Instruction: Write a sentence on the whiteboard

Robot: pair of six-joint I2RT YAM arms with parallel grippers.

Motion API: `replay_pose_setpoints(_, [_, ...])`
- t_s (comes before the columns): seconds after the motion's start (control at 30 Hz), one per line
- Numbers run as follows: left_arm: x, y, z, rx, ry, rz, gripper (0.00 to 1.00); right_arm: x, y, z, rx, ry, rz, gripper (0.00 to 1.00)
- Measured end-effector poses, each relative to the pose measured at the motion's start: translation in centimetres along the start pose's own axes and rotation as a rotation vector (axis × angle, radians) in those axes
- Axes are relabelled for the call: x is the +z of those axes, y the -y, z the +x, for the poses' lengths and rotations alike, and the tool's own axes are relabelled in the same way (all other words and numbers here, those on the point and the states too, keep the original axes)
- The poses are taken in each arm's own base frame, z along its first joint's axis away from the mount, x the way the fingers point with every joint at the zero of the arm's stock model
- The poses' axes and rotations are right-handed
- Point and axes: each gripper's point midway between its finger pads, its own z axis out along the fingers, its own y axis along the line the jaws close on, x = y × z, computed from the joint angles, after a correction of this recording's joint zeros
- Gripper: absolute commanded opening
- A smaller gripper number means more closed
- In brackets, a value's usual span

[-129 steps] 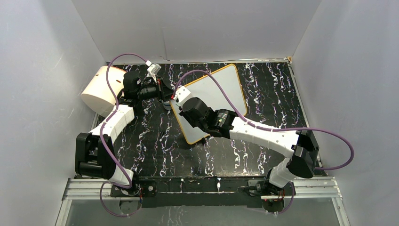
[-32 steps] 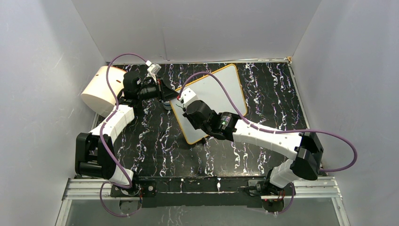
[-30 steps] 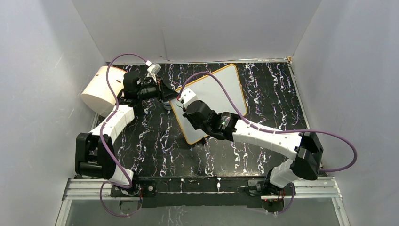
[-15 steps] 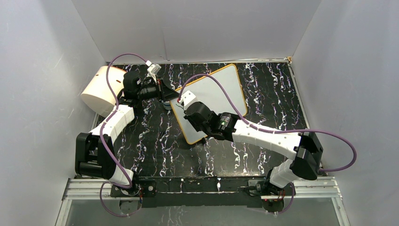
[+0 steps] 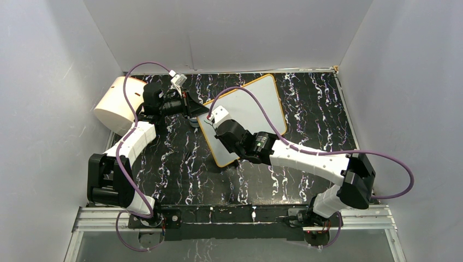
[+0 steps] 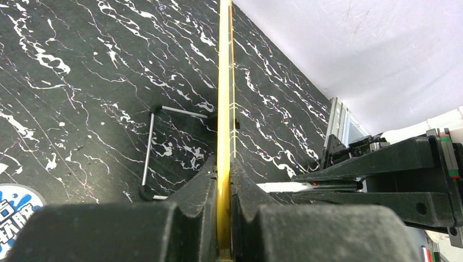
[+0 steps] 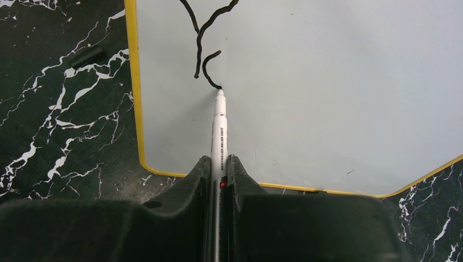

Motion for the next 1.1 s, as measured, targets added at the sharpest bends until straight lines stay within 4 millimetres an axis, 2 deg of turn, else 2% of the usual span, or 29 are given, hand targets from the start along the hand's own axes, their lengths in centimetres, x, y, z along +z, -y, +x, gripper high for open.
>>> replay_pose_setpoints(0.67, [0.0,0.0,0.0,-0.001,0.0,0.001,0.0,0.0,0.8,-1.4,0.027,0.058,0.046,0.0])
replay_pose_setpoints(1.1, [0.0,0.0,0.0,-0.001,0.0,0.001,0.0,0.0,0.8,-1.5,0.028,0.064,0.044,0.0])
